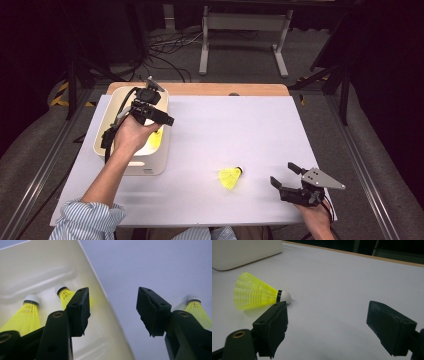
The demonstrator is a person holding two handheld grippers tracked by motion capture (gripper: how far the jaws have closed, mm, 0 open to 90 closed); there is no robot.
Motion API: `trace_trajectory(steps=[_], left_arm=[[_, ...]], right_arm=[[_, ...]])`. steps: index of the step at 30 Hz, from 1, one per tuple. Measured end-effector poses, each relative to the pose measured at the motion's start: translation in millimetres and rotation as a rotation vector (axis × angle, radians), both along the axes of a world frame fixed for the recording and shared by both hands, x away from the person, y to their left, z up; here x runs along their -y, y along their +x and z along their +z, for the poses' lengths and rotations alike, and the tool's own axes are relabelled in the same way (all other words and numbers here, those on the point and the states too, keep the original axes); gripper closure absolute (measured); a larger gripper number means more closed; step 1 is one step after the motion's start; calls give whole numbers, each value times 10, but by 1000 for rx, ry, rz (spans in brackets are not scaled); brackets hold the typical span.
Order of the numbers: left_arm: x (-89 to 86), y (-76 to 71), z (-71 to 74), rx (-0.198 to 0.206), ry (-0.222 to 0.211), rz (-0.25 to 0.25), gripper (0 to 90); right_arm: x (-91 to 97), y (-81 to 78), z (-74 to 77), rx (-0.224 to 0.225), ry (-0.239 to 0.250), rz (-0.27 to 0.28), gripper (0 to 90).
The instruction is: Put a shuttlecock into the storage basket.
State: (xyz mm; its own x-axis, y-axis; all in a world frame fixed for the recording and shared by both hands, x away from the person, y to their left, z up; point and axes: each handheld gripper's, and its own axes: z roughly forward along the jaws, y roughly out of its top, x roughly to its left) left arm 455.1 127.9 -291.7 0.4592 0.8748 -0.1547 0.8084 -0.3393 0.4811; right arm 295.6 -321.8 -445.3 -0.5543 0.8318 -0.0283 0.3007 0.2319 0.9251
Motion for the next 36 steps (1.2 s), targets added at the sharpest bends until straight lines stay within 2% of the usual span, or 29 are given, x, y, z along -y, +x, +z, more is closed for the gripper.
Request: trace_trajectory(steps=[15,21,36], left_arm=[[134,-29,0,0,0,-37,446],[162,-46,9,11,5,-40,439],[277,-87,7,14,11,-77,438]], right_arm=[[8,5,7,-8,25,-8,180],[17,6,11,-16,39,-14,181],[23,15,16,-28,47,-21,180]])
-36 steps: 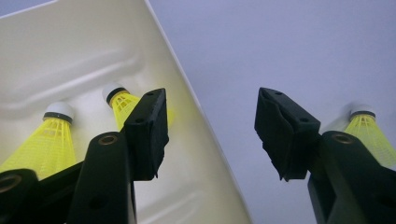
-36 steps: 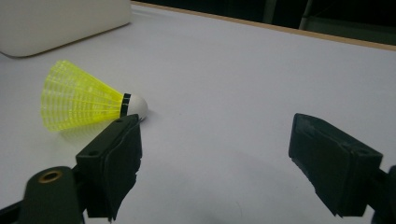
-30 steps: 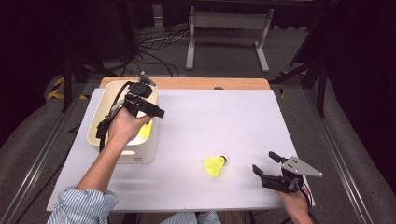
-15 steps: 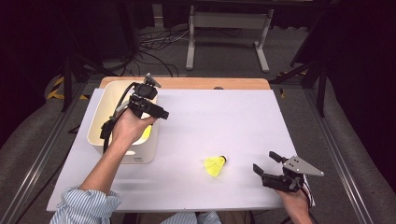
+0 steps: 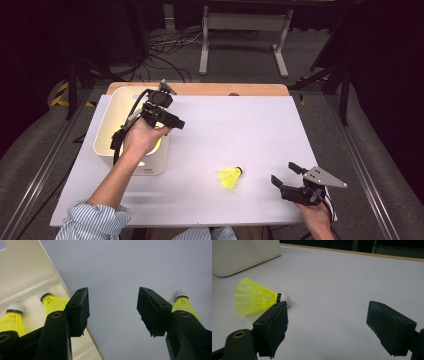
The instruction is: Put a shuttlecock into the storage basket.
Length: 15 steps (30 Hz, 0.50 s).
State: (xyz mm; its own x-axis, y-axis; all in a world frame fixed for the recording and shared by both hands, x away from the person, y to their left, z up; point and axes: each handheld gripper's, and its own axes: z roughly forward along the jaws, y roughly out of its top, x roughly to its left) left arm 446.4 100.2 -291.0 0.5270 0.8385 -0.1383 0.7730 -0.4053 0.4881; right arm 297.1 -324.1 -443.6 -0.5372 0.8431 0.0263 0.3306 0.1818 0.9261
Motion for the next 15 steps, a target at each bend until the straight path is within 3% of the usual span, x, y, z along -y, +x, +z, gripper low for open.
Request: trace_trajectory(steps=[15], left_arm=[[125,-52,-76,7,2,-30,436]], right_arm=[[-2,10,0,-5,5,0,179]])
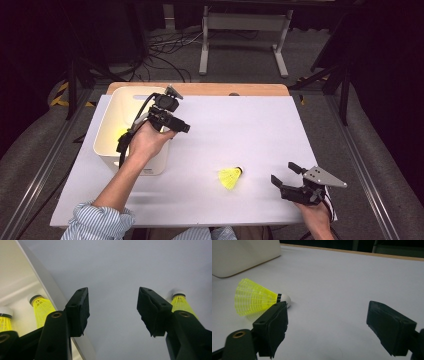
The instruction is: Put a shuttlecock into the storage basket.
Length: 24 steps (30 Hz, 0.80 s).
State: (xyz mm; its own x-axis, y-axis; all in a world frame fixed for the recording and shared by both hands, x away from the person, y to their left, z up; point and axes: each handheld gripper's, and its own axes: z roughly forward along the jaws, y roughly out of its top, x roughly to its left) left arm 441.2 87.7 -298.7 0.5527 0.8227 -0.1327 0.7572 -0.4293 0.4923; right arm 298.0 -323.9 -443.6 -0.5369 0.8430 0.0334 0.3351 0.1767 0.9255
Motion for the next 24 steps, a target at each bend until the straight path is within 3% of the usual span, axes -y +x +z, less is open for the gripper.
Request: trace_trajectory(steps=[10,24], left_arm=[[102,-75,-75,5,15,-21,428],[235,-155,-208,-7,25,-50,423]], right_arm=[[-37,3,25,3,2,4,185],[-210,21,102,-36,-7,54,229]])
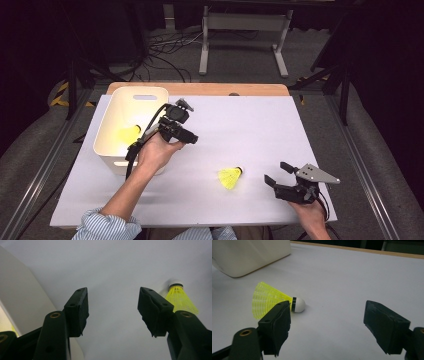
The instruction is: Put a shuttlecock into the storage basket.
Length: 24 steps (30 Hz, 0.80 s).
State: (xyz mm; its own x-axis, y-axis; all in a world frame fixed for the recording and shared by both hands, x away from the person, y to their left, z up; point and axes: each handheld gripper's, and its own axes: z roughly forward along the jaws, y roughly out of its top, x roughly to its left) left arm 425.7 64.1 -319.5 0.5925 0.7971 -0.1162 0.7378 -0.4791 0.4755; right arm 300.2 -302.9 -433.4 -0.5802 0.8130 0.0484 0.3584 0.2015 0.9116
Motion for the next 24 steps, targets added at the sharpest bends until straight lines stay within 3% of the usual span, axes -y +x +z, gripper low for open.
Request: trace_trajectory(steps=[10,24], left_arm=[[111,-73,-128,-10,17,-26,417],[198,-104,-258,-35,-2,-37,414]], right_arm=[[-223,30,42,-51,-15,59,293],[-553,114,94,-118,-37,122,392]])
